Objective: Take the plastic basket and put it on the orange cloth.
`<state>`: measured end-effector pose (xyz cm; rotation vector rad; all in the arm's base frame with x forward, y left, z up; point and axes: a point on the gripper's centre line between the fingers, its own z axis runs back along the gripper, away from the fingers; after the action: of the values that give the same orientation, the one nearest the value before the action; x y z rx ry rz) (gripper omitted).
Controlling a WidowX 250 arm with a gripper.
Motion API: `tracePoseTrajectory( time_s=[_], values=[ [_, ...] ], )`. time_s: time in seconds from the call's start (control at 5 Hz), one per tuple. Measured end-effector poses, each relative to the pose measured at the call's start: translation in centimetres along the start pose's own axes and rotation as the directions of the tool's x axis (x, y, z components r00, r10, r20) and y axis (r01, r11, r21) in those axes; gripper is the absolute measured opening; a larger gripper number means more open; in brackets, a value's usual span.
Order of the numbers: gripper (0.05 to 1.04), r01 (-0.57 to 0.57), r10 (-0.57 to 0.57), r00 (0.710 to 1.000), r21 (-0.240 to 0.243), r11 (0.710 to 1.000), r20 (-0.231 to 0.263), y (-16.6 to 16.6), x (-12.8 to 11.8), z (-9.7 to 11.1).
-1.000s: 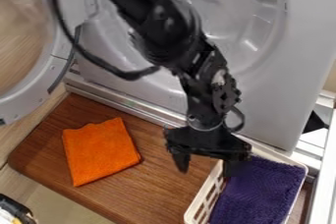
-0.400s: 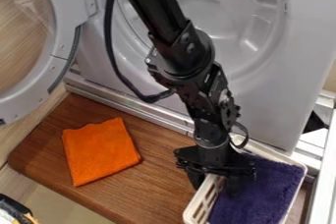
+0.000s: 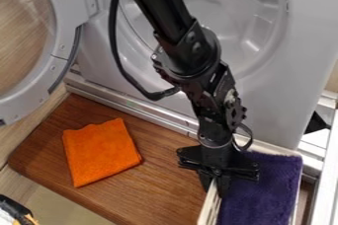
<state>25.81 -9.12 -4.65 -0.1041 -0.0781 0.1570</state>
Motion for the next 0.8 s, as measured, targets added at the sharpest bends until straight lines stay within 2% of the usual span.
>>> tracePoseTrajectory(
  time_s=[0.2, 0.4, 0.6, 0.8],
  values=[
    [0.112, 0.012, -0.012, 1.000, 0.004, 1.000, -0.006, -0.1, -0.1, 0.3],
    [0.106, 0.037, -0.037, 0.999, 0.010, 0.999, 0.005, -0.7, -0.2, 1.5],
    [0.102, 0.054, -0.054, 0.998, 0.009, 0.999, 0.030, -0.4, -0.9, 3.9],
    [0.102, 0.114, -0.114, 0.993, 0.021, 0.993, 0.012, 0.4, -2.1, 6.4]
  ],
)
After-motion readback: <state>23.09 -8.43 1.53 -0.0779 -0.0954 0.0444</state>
